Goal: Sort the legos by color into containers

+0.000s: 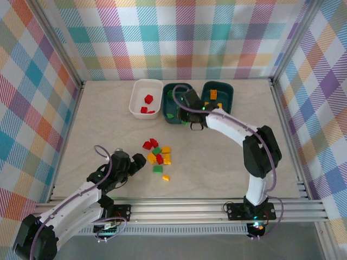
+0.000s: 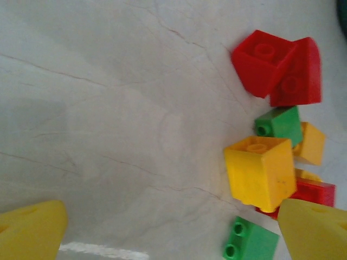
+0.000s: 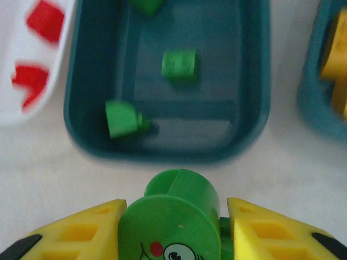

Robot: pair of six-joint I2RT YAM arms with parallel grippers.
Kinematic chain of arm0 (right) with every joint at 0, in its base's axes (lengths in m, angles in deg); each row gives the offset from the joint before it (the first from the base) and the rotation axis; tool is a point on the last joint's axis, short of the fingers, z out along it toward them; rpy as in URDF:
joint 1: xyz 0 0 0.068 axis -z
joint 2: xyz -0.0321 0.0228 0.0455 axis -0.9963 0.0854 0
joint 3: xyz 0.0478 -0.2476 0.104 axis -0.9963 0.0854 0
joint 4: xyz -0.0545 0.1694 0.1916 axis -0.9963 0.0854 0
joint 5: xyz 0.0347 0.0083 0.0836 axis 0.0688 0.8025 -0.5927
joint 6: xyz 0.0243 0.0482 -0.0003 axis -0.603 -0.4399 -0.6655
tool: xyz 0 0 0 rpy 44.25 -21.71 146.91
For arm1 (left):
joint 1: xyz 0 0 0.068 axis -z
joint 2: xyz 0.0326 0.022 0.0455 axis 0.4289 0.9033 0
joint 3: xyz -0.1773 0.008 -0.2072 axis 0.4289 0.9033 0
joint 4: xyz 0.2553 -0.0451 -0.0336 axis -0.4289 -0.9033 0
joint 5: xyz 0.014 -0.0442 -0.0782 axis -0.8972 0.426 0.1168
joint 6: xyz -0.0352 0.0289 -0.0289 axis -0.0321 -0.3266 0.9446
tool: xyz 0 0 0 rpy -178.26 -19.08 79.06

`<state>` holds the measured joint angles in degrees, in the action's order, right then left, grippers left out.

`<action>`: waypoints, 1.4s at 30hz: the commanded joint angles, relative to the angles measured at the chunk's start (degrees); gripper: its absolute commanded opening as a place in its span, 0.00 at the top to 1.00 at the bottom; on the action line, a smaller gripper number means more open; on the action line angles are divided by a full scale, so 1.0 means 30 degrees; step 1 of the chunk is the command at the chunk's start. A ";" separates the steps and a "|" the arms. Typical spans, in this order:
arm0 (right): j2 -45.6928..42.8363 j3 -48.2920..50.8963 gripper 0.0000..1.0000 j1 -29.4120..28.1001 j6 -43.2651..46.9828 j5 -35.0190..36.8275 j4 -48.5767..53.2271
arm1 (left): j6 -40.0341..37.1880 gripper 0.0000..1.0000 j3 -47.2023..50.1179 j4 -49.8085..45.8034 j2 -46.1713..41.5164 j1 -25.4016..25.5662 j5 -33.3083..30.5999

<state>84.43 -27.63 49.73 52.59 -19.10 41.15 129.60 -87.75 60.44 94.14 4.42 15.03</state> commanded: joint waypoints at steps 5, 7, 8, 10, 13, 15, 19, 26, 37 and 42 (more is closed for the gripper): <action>0.5551 -0.7226 0.64 0.1401 0.2387 -0.1509 0.1902 | -0.0218 0.00 -0.0364 -0.1577 -0.1162 0.0137 -0.0098; 0.6818 -0.9136 0.62 0.1609 0.2493 -0.1652 0.2790 | -0.0377 0.00 -0.0508 -0.2020 -0.1704 0.0141 -0.0428; 0.7354 -0.9985 0.60 0.1680 0.2529 -0.1732 0.3256 | -0.0518 0.00 -0.0618 -0.2302 -0.2011 0.0122 -0.0589; 0.7849 -1.1060 0.50 0.1743 0.2645 -0.1808 0.3786 | -0.0875 0.00 -0.0845 -0.2740 -0.2453 0.0108 -0.0810; 0.7565 -1.1428 0.40 0.1743 0.2956 -0.1545 0.3916 | -0.1480 0.00 -0.1152 -0.3152 -0.2851 0.0108 -0.0851; 0.6843 -1.1074 0.34 0.1772 0.3167 -0.1191 0.3827 | -0.1778 0.00 -0.1398 -0.3303 -0.2814 0.0100 -0.0843; 0.4402 -0.8525 0.31 0.2263 0.3816 -0.0017 0.2847 | -0.2281 0.00 -0.2009 -0.3419 -0.2224 0.0108 -0.0811; 0.1202 -0.3030 0.28 0.5729 0.2848 0.1701 0.2850 | -0.3284 0.00 -0.3353 -0.2745 -0.0521 0.0108 -0.0701; 0.2263 -0.0786 0.50 0.7829 0.3066 -0.0289 0.3123 | -0.4497 0.04 -0.7072 -0.2404 0.7025 0.0268 0.1020; 0.2182 -0.0015 0.58 0.7864 0.3426 0.0585 0.2774 | -0.4382 0.06 -0.8122 -0.2474 0.8730 0.0587 0.0913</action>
<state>90.85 -29.66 73.46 62.23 -17.46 49.28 117.47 -109.63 53.23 119.21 5.41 17.17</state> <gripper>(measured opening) 0.423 0.945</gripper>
